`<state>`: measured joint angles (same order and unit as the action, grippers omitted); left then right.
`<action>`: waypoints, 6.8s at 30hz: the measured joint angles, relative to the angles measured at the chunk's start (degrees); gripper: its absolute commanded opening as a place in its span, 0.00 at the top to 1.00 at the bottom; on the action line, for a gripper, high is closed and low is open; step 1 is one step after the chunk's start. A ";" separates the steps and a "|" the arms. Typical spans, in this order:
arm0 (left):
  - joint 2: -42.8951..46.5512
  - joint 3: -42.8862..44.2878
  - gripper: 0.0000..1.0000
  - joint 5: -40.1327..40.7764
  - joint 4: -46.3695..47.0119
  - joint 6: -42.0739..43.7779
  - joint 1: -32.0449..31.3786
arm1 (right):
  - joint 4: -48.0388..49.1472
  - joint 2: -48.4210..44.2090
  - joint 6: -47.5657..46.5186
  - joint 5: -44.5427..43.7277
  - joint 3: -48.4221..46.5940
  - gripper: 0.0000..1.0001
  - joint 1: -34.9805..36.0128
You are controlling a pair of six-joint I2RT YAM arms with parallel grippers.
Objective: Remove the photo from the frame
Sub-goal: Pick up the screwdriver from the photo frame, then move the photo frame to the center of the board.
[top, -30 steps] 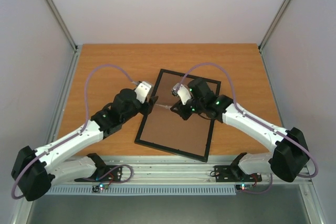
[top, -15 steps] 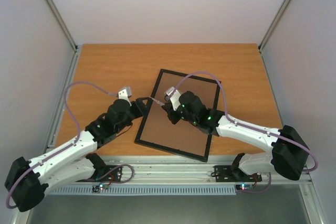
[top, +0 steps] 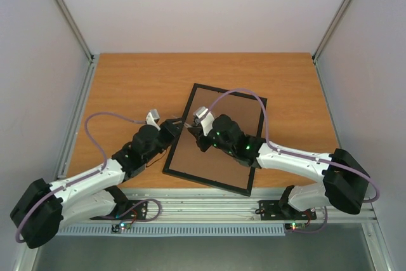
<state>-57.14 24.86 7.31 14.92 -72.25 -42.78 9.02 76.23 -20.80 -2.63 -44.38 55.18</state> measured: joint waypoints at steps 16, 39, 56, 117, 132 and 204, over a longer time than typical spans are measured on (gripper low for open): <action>-1.77 -2.93 1.00 1.55 9.22 -8.76 0.09 | -0.35 1.11 0.15 2.67 0.17 0.83 0.15; -1.86 -3.13 1.00 0.48 8.92 -5.07 0.11 | -19.58 6.80 -2.36 3.43 -10.69 0.85 0.31; -0.90 11.45 0.52 3.65 -16.00 15.39 1.42 | -26.38 6.95 -3.26 -1.22 -11.82 0.99 -2.95; -49.13 40.76 0.89 -19.34 -37.22 46.58 33.73 | -32.61 -0.31 -2.19 -0.50 -4.94 0.99 -14.43; -28.02 8.50 0.67 -25.00 -16.96 25.16 37.83 | -32.68 -2.38 -2.16 3.08 -4.94 0.99 -14.43; -74.23 81.70 0.62 -19.43 -57.77 88.61 27.85 | -32.54 -1.99 -2.05 1.38 -3.85 0.99 -14.64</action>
<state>-131.37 106.56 -12.12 -42.85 16.36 -14.94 -23.53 74.24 -22.85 -1.26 -48.23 40.53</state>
